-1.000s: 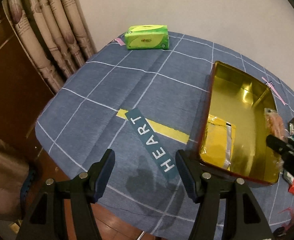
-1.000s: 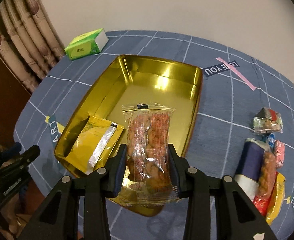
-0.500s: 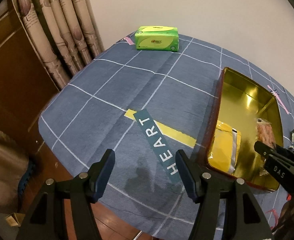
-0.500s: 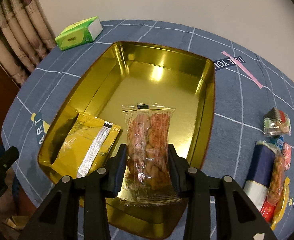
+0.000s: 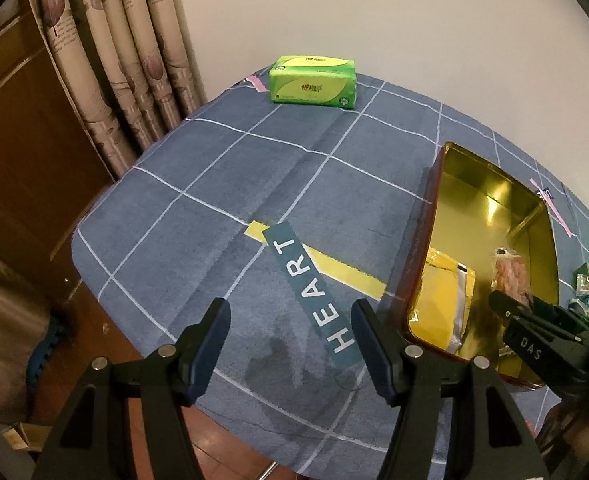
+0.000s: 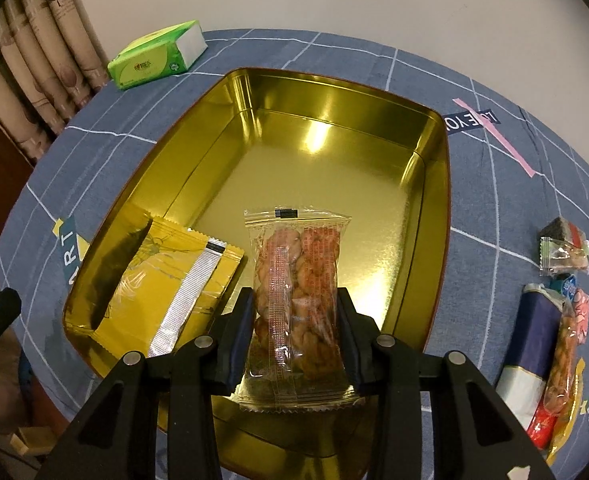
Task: Organize snacks
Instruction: 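Lower the nut bag into the gold tin beside the yellow packet, open right gripper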
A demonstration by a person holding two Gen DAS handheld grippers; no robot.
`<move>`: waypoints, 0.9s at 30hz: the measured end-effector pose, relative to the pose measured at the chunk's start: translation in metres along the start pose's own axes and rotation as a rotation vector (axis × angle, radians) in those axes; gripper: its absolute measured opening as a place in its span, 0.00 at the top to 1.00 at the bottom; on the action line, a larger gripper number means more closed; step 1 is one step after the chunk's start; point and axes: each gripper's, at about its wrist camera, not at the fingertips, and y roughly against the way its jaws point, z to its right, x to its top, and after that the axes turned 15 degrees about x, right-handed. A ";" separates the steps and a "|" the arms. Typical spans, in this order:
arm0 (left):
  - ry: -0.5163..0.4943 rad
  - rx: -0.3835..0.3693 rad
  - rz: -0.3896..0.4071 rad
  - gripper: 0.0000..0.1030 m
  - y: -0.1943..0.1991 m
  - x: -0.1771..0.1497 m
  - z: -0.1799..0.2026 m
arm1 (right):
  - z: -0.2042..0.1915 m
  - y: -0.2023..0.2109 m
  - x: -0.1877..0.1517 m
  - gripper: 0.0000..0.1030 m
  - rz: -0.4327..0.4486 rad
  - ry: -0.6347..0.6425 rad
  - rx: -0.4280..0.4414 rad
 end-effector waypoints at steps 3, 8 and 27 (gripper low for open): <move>0.002 -0.002 -0.003 0.38 0.000 0.000 0.001 | 0.000 0.000 0.000 0.64 -0.001 0.003 0.003; 0.000 -0.014 -0.002 0.38 0.000 0.000 0.001 | -0.002 0.001 -0.002 0.57 -0.001 0.007 0.007; -0.016 -0.001 0.026 0.38 0.007 -0.003 0.005 | 0.062 0.108 -0.040 0.44 0.140 -0.034 0.018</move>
